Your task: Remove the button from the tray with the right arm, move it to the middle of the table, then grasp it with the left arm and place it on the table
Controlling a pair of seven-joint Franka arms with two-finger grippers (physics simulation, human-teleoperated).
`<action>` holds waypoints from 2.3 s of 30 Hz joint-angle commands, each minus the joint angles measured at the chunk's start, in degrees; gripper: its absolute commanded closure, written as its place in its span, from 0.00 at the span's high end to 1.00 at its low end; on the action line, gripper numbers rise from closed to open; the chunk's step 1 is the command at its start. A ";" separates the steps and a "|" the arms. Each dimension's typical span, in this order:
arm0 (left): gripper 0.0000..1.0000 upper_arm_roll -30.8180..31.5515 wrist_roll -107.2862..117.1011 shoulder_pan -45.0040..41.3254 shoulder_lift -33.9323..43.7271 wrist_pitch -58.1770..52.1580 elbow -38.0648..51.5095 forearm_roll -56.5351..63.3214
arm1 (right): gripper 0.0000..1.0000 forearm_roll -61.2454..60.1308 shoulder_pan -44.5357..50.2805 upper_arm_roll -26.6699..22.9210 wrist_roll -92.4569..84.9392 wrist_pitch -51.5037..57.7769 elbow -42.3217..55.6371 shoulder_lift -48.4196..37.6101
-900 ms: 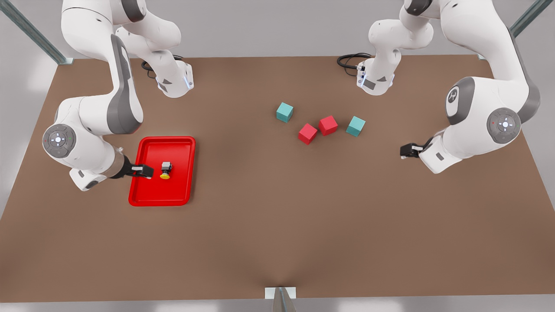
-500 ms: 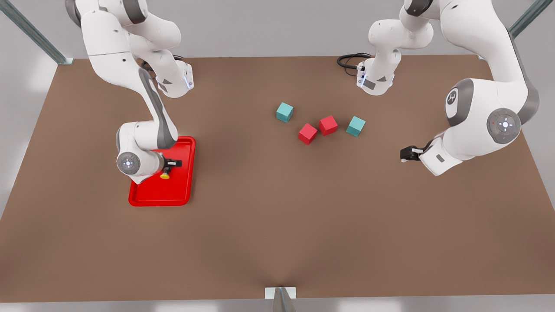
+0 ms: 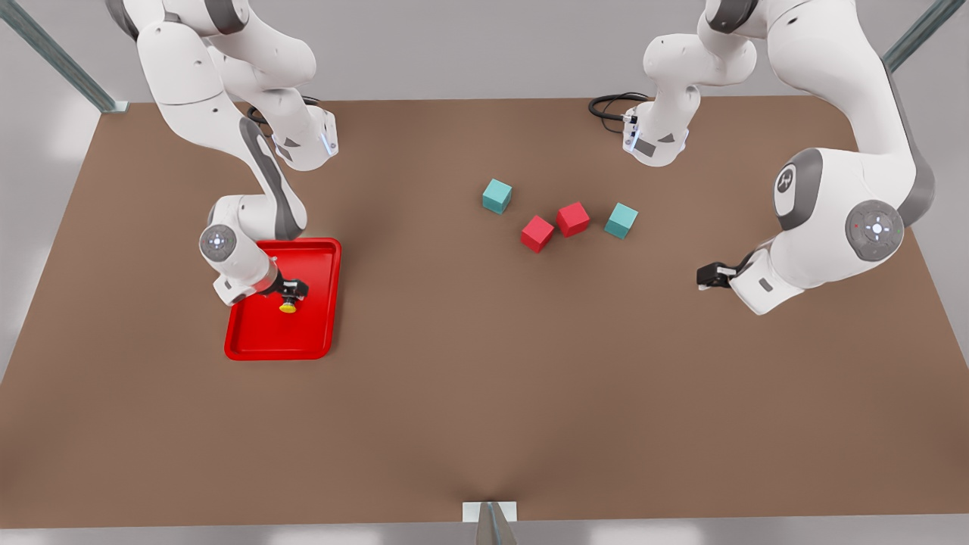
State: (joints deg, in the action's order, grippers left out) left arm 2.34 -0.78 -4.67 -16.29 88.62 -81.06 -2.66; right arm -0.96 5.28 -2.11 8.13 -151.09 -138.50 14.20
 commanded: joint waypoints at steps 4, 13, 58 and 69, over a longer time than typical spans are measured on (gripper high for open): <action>1.00 -0.06 -0.10 0.01 -0.40 0.15 0.03 0.02 | 1.00 -0.10 -0.18 0.00 -2.77 -6.33 -1.24 0.03; 1.00 0.03 -0.10 0.01 -0.76 0.24 0.03 0.02 | 1.00 -0.10 -0.62 0.00 -2.33 -6.33 -4.67 0.56; 1.00 -0.06 -0.10 0.01 -1.46 0.77 0.03 -0.07 | 0.42 -0.71 15.55 10.64 30.09 14.94 24.59 8.20; 1.00 -0.06 -0.10 0.01 -1.55 0.94 0.03 -0.07 | 0.42 -3.17 31.11 10.37 58.05 22.67 64.05 33.69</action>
State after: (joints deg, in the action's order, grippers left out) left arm 2.28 -0.89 -4.66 -17.90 89.53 -81.06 -2.76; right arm -3.78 35.59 8.33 31.23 -133.26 -77.03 46.07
